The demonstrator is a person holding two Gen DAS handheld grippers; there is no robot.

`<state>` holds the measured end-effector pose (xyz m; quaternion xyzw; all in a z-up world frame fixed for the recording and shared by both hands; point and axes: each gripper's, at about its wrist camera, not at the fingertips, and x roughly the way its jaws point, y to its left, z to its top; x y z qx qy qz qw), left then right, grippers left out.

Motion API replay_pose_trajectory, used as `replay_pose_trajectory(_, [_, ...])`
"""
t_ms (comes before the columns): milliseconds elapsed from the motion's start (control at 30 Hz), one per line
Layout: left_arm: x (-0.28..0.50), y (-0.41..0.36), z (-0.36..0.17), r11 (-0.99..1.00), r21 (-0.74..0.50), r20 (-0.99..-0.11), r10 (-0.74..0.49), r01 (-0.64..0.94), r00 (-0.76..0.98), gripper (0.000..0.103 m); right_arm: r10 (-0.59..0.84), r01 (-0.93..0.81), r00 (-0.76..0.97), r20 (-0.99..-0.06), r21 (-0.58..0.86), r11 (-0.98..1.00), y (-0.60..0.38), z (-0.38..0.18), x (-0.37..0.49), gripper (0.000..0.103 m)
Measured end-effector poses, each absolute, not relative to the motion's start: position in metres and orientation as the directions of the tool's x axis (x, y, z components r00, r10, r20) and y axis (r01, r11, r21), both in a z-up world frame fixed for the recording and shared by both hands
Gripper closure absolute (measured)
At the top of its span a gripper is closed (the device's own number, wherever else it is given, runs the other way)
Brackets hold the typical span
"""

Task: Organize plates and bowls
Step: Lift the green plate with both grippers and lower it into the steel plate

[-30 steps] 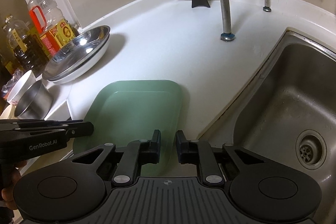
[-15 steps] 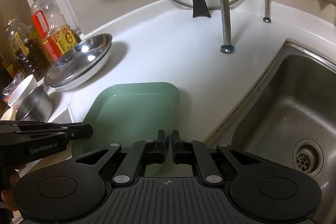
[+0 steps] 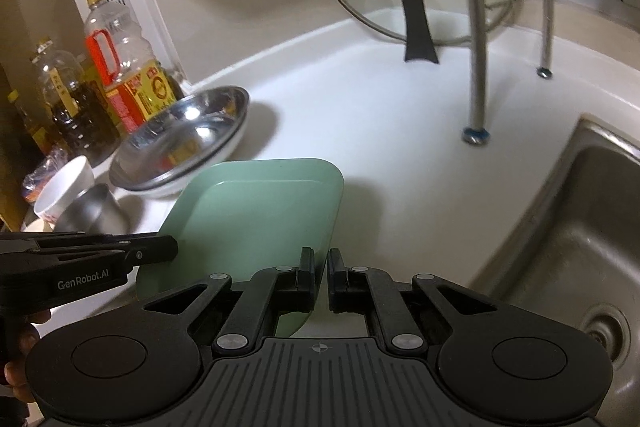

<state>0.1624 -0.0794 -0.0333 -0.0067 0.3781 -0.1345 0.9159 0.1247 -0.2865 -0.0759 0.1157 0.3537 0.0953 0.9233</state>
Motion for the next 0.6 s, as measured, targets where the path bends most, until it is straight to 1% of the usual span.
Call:
replay_pose_trajectory(300, [0.18, -0.055, -0.013, 0.975, -0.109, -0.648, -0.218, 0.194, 0.729, 0.096, 0.304, -0.159, 0.751, -0.586, 0.286, 0.945, -0.268, -0.06, 0.156, 0.097])
replay_pose_trajectory(600, [0.208, -0.027, -0.004, 0.986, -0.103, -0.629, -0.169, 0.135, 0.759, 0.095, 0.351, -0.226, 0.757, -0.552, 0.283, 0.932, -0.242, -0.047, 0.199, 0.097])
